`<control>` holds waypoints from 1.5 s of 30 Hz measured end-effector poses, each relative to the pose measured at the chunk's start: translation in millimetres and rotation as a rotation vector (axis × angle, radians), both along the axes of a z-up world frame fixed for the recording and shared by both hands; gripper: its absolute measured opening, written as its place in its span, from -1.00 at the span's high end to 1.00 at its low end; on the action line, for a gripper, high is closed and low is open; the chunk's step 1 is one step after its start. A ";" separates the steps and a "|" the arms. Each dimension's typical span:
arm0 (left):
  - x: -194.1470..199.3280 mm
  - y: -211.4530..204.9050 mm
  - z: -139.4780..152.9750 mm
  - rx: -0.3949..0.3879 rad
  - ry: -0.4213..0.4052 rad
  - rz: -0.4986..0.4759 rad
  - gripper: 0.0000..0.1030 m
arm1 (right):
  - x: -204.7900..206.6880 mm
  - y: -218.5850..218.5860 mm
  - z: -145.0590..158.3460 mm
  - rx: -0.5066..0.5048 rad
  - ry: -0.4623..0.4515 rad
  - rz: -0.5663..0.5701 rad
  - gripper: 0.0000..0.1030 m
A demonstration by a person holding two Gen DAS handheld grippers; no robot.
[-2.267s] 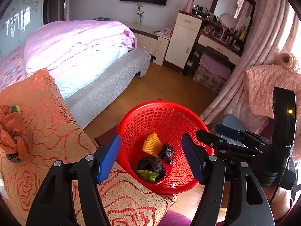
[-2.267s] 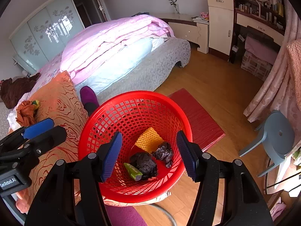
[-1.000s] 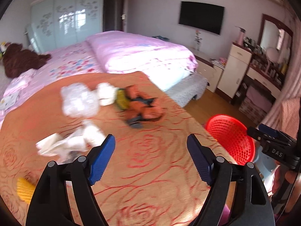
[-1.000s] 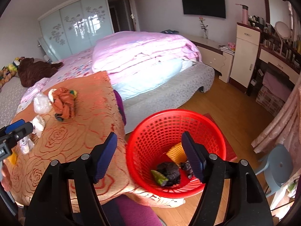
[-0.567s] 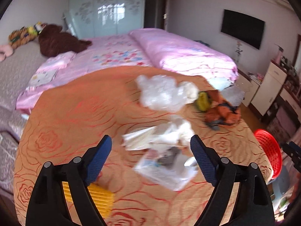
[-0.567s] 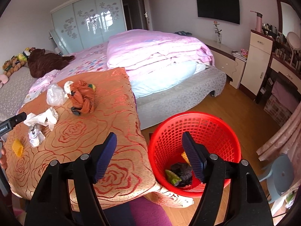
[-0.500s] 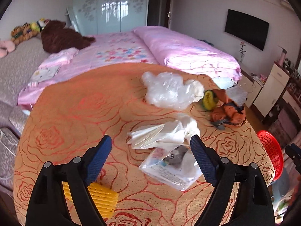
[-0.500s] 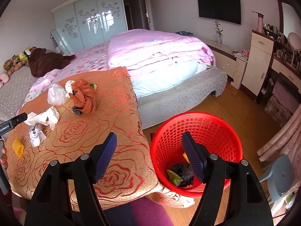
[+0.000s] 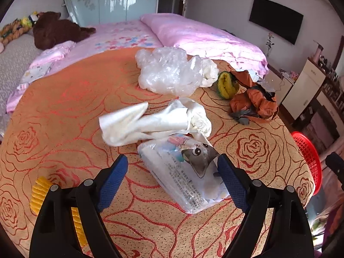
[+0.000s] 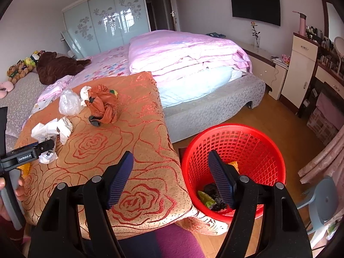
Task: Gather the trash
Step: 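Lower the left tool onto the white wipes packet and close it, then close the right tool on the brown crumpled bag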
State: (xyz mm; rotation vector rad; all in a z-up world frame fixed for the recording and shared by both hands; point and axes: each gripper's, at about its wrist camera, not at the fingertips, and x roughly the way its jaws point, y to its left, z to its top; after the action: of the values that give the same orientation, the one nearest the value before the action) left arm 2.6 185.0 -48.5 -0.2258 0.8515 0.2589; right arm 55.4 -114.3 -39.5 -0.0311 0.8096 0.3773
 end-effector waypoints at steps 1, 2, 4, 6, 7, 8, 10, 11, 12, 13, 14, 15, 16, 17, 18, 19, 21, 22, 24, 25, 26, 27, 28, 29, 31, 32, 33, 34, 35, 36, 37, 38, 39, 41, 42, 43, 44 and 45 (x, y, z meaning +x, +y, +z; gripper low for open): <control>-1.4 -1.8 -0.8 -0.005 -0.007 -0.007 -0.48 | -0.3 1.0 -1.1 -0.001 0.002 0.002 -0.35; -1.6 -3.4 -1.6 -0.009 -0.012 -0.014 -0.39 | -0.3 1.7 -1.8 -0.003 0.004 0.004 -0.35; -3.0 -8.3 -3.6 -0.020 -0.009 -0.035 -0.05 | -0.2 2.7 -2.8 -0.005 0.007 0.007 -0.35; -2.8 -12.0 -6.0 -0.032 -0.005 -0.055 0.13 | 0.0 3.8 -2.5 -0.005 0.008 0.009 -0.35; -2.7 -13.4 -7.1 -0.037 -0.005 -0.063 0.22 | 0.0 4.5 -2.2 -0.005 0.008 0.010 -0.35; -3.5 -14.3 -7.7 -0.042 -0.007 -0.069 0.23 | 0.1 5.5 -2.0 -0.005 0.007 0.012 -0.35; -5.4 -14.6 -6.1 -0.042 -0.017 -0.070 0.29 | 0.2 8.3 -0.5 -0.006 0.003 0.017 -0.35; -7.6 -13.6 -4.0 -0.047 -0.026 -0.070 0.30 | 0.3 10.1 0.2 -0.006 0.001 0.020 -0.35; -9.0 -13.2 -2.4 -0.049 -0.033 -0.068 0.34 | 0.9 11.2 1.0 -0.006 -0.002 0.023 -0.35; -11.1 -12.0 -0.2 -0.051 -0.041 -0.065 0.38 | 1.2 12.5 2.0 -0.007 -0.005 0.026 -0.35; -12.6 -11.4 1.8 -0.052 -0.046 -0.061 0.39 | 1.8 14.0 2.8 -0.007 -0.008 0.029 -0.35; -14.7 -9.8 4.3 -0.052 -0.053 -0.056 0.39 | 1.4 15.7 3.7 -0.007 -0.011 0.033 -0.35; -15.8 -8.1 6.3 -0.054 -0.058 -0.051 0.39 | 1.8 17.5 4.8 -0.006 -0.014 0.037 -0.35; -18.1 -6.4 8.5 -0.055 -0.066 -0.046 0.39 | 2.3 20.9 6.3 -0.006 -0.019 0.044 -0.35; -19.0 -5.5 10.3 -0.054 -0.070 -0.042 0.39 | 2.5 23.4 7.1 -0.006 -0.023 0.049 -0.35; -20.2 -4.9 12.1 -0.051 -0.075 -0.038 0.39 | 2.7 27.4 8.5 -0.006 -0.027 0.058 -0.35; -23.5 -3.5 15.2 -0.051 -0.081 -0.032 0.39 | 2.9 35.3 11.3 -0.008 -0.039 0.075 -0.35; -24.8 -2.8 16.2 -0.057 -0.083 -0.031 0.39 | 3.3 38.5 12.6 -0.009 -0.043 0.081 -0.35; -28.8 0.2 19.4 -0.072 -0.094 -0.028 0.39 | 6.0 47.0 15.1 -0.011 -0.051 0.096 -0.35; -30.9 1.4 21.5 -0.073 -0.101 -0.026 0.39 | 7.2 50.3 16.1 -0.012 -0.054 0.102 -0.35; -33.3 2.5 23.6 -0.073 -0.109 -0.024 0.39 | 9.9 56.7 17.0 -0.015 -0.059 0.116 -0.35; -36.0 3.8 26.5 -0.075 -0.119 -0.022 0.39 | 12.4 62.8 17.4 -0.019 -0.062 0.127 -0.35; -38.0 4.9 28.5 -0.077 -0.126 -0.020 0.39 | 15.2 67.7 17.9 -0.022 -0.063 0.136 -0.35; -39.9 6.2 30.4 -0.078 -0.132 -0.018 0.39 | 18.9 74.2 18.3 -0.023 -0.062 0.148 -0.35; -44.0 8.8 34.1 -0.083 -0.141 -0.017 0.39 | 25.2 84.5 18.6 -0.017 -0.054 0.167 -0.35; -46.2 10.2 35.8 -0.085 -0.146 -0.015 0.39 | 28.4 90.4 18.9 -0.017 -0.053 0.174 -0.35; -47.5 11.2 36.8 -0.087 -0.150 -0.015 0.39 | 32.5 98.2 18.5 -0.013 -0.051 0.188 -0.41; -48.8 12.2 38.0 -0.086 -0.154 -0.012 0.39 | 36.0 105.8 18.3 -0.013 -0.049 0.199 -0.45; -50.6 13.7 39.1 -0.084 -0.158 -0.009 0.39 | 38.4 112.2 17.7 -0.018 -0.052 0.205 -0.51; -52.2 14.6 40.7 -0.078 -0.164 -0.005 0.39 | 42.6 120.8 17.0 -0.021 -0.059 0.208 -0.56; -53.0 15.8 41.6 -0.068 -0.168 0.000 0.39 | 44.9 126.3 16.5 -0.023 -0.060 0.212 -0.57; -53.9 16.4 42.8 -0.057 -0.171 0.006 0.39 | 48.0 132.9 15.2 -0.028 -0.059 0.217 -0.57; -54.7 16.8 44.3 -0.044 -0.176 0.010 0.39 | 50.7 137.4 14.3 -0.029 -0.057 0.222 -0.57; -56.8 17.1 47.2 -0.030 -0.185 0.015 0.39 | 57.6 145.0 11.0 -0.028 -0.046 0.231 -0.57; -58.0 17.2 49.0 -0.026 -0.191 0.015 0.39 | 62.9 150.6 8.3 -0.034 -0.039 0.229 -0.57; -59.2 17.4 50.0 -0.023 -0.195 0.015 0.39 | 66.2 153.7 5.8 -0.037 -0.033 0.229 -0.57; -60.0 17.3 51.4 -0.018 -0.199 0.016 0.39 | 69.5 156.5 3.1 -0.039 -0.025 0.229 -0.57; -60.3 17.9 52.3 -0.013 -0.202 0.017 0.39 | 74.2 160.3 0.3 -0.040 -0.013 0.227 -0.57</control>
State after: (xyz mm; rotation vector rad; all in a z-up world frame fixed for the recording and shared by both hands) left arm -57.7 202.9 3.8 -0.2669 0.6520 0.2419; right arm 129.5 46.0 -39.2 -0.1632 0.8029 0.5742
